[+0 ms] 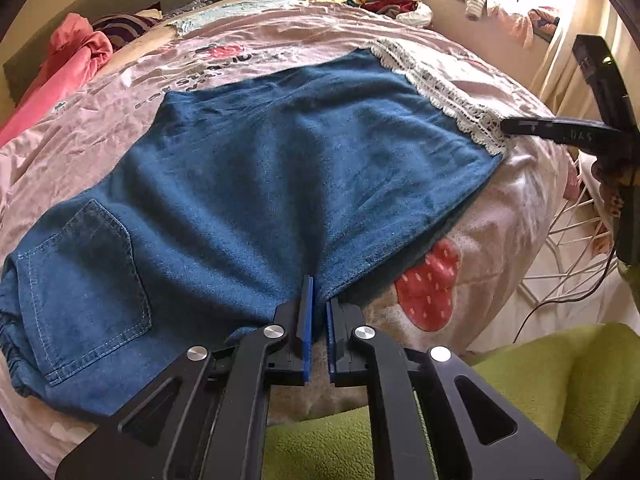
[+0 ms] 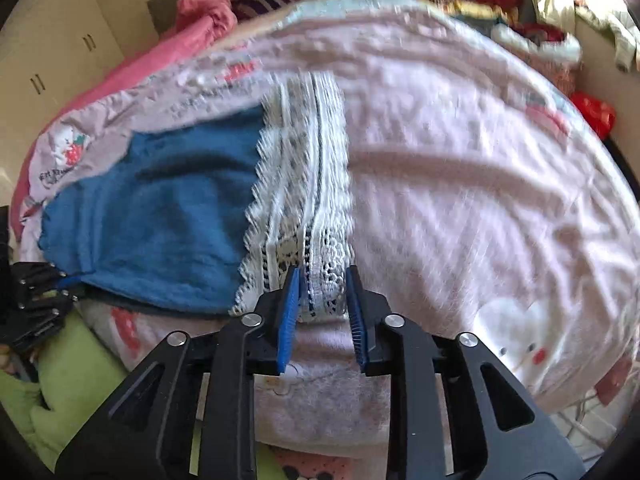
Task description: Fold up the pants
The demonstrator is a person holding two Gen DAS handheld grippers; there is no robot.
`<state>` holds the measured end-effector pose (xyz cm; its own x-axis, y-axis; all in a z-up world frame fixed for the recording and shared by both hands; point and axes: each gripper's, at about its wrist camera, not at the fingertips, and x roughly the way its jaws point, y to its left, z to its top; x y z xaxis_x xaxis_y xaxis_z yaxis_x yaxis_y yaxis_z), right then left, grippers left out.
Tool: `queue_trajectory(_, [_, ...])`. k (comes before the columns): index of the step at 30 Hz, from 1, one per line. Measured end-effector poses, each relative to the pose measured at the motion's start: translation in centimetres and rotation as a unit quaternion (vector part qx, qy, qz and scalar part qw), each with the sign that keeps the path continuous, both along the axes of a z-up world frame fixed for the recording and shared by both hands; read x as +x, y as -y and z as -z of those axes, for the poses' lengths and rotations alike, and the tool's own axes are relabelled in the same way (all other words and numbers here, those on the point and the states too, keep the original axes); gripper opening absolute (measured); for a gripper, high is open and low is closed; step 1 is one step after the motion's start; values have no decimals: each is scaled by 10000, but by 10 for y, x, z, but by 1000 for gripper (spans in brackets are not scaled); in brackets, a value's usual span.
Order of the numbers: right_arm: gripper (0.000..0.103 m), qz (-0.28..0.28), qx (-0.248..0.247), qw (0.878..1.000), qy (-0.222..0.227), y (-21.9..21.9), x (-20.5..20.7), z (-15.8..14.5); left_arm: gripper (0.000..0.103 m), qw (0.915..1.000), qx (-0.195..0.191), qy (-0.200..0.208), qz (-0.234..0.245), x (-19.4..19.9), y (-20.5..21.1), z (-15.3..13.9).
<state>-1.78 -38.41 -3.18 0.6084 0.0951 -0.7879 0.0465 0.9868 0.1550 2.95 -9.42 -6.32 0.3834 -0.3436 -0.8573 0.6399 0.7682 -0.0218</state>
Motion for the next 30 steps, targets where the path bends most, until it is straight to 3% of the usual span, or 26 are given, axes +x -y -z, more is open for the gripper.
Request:
queue_trajectory(2, [29,-192,-117,9993,287,-10,-3,-15,34,9999,-167,-21,17,-3,-3,-6])
queue_trajectory(4, [32,-409,-122,9981,439,-22,-3,-22,50,9992,-402,-30,-15,-8,-12,-15])
queue_trajectory(6, [37,-675,-120,9964,501,-36,-1,-24,53,9983,-567,53,-126,-13,-22,-24])
queue_trajectory(8, [38,-1105,-129,9929,426,-56,5,-19,65,9963,-710,231,-426,-13,-40,-37])
queue_trajectory(11, [42,-1507,-238,9880,254,-76,11,-8,80,9871,-909,515,-1216,-6,-82,-54])
queue_trajectory(14, [45,-1602,-384,9863,-26,-84,16,8,86,9683,-959,662,-2211,5,-131,-58])
queue_trajectory(18, [47,-1434,-260,9888,-308,-76,19,22,93,9390,-577,581,-3340,20,-183,-39])
queue_trajectory(20, [47,-1409,-110,9894,-328,-72,17,23,95,9276,-542,492,-3663,25,-196,-31])
queue_trajectory(23, [51,-1438,-77,9890,-353,-73,17,24,90,9274,-1004,323,-3589,35,-202,-23])
queue_trajectory(24, [53,-1450,-65,9887,-369,-74,17,25,83,9277,-1197,263,-3526,37,-199,-20])
queue_trajectory(25, [55,-1471,-71,9884,-382,-75,17,25,56,9253,-1223,221,-3583,39,-199,-16])
queue_trajectory(26, [55,-1479,-88,9882,-396,-76,18,26,42,9232,-1265,190,-3625,39,-200,-14])
queue_trajectory(28, [55,-1507,-98,9876,-437,-76,17,26,42,9173,-1498,283,-3679,34,-205,-20])
queue_trajectory(30, [55,-1506,-99,9874,-479,-75,17,27,41,9190,-1201,630,-3701,30,-206,-33])
